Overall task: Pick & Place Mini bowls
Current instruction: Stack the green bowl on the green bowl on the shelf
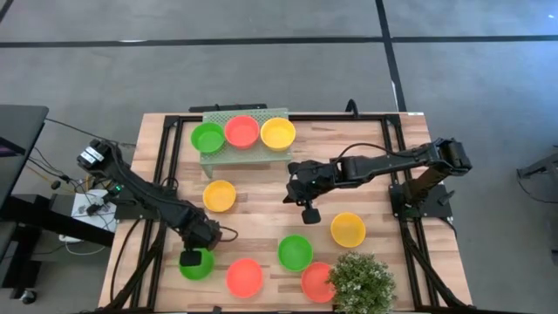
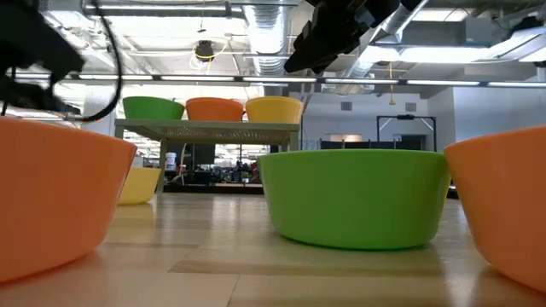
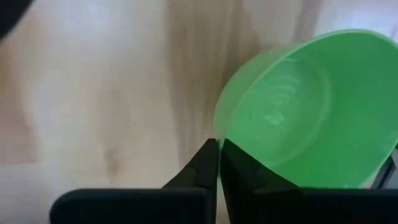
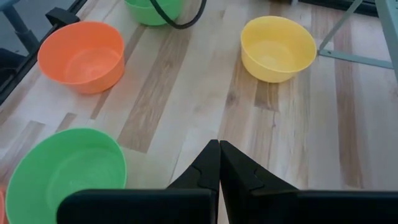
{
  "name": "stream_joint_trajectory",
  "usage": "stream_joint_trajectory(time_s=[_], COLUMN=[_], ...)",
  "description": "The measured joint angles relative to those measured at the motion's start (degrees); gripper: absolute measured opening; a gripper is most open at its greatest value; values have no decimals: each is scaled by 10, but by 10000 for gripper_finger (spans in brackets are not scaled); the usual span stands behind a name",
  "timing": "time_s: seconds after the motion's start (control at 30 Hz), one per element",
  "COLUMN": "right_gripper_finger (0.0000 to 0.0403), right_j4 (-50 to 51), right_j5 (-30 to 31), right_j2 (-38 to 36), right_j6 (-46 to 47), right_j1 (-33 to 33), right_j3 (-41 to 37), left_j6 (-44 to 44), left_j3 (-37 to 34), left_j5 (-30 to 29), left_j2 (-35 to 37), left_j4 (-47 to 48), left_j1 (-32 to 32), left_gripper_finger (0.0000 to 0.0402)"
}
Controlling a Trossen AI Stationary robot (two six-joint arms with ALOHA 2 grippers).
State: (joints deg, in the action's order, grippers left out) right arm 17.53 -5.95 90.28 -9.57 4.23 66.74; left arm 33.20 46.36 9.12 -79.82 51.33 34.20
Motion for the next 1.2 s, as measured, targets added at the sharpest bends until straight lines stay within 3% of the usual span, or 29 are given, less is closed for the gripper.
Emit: stream_joint_trajectory(time_s=[0.37, 0.53, 0.63, 0.83, 0.97, 1.2], right_gripper_finger=[0, 0, 0, 0, 0, 0], right_j4=[0, 0, 0, 1, 0, -1], right_j5=[0, 0, 0, 0, 0, 0], right_j2=[0, 0, 0, 0, 0, 0], right_j6=[0, 0, 0, 0, 0, 0], right_j1=[-3, -3, -3, -3, -6, -11], right_j3=[0, 0, 0, 0, 0, 0], left_j6=[-49, -93, -88, 1, 1, -104], left_j3=[175, 232, 255, 272, 272, 272], left_j5=[-173, -320, -355, -355, -308, -188], left_j2=[65, 125, 168, 246, 267, 222], left_j4=[252, 262, 262, 262, 262, 233], left_j1=[-108, -191, -252, -402, -536, -735], left_gripper_finger=[10, 12, 12, 11, 12, 11])
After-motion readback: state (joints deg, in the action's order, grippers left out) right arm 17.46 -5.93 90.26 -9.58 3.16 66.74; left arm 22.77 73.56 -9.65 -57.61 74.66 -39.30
